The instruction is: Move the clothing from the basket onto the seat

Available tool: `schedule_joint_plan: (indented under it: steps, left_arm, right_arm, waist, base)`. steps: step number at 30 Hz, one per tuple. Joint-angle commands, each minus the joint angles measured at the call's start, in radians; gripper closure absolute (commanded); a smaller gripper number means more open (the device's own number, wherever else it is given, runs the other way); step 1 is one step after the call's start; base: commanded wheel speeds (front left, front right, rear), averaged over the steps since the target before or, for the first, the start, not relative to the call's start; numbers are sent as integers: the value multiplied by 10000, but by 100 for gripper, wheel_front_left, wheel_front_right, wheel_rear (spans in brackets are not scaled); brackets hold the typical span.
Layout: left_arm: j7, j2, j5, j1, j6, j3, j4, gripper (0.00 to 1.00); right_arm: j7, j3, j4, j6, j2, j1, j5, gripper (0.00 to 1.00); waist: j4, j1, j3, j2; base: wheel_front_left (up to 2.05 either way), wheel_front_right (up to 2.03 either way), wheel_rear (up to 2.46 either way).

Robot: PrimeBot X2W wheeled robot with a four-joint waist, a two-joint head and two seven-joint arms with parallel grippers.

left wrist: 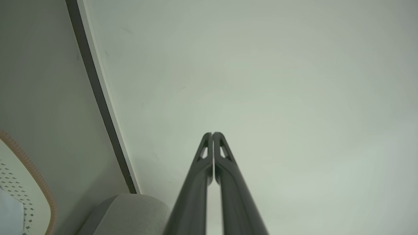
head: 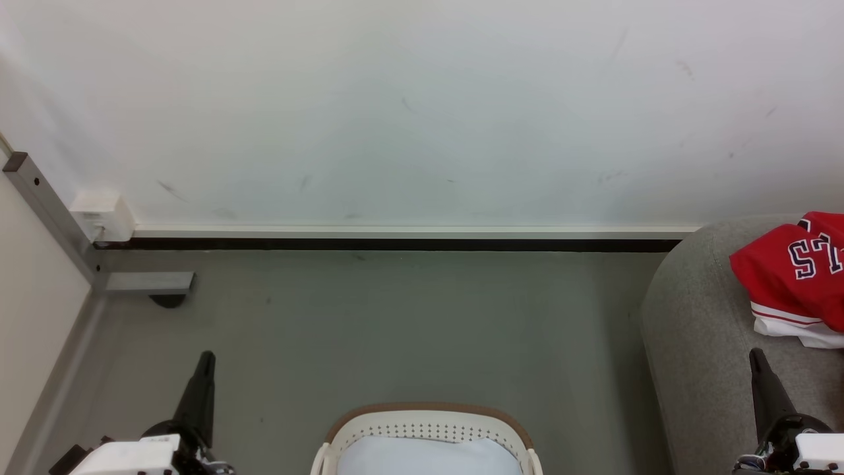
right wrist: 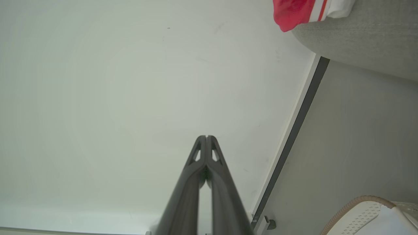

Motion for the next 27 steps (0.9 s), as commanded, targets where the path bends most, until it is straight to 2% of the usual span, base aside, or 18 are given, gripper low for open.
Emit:
schedule_joint_plan:
  steps: [1,27]
  left_arm:
    - [47,77,-123,-55,-39,20,-25,100]
    - [46,77,-125,-55,-40,18,-26,100]
  right_arm:
    - [41,-44,-54,-21,0,-65,-4,100]
    - [41,-43,-55,-21,0,-64,-4,100]
  waist:
    - [0,0,0,0]
    - [0,0,0,0]
  base:
    - [0,0,0]
    - [0,0,0]
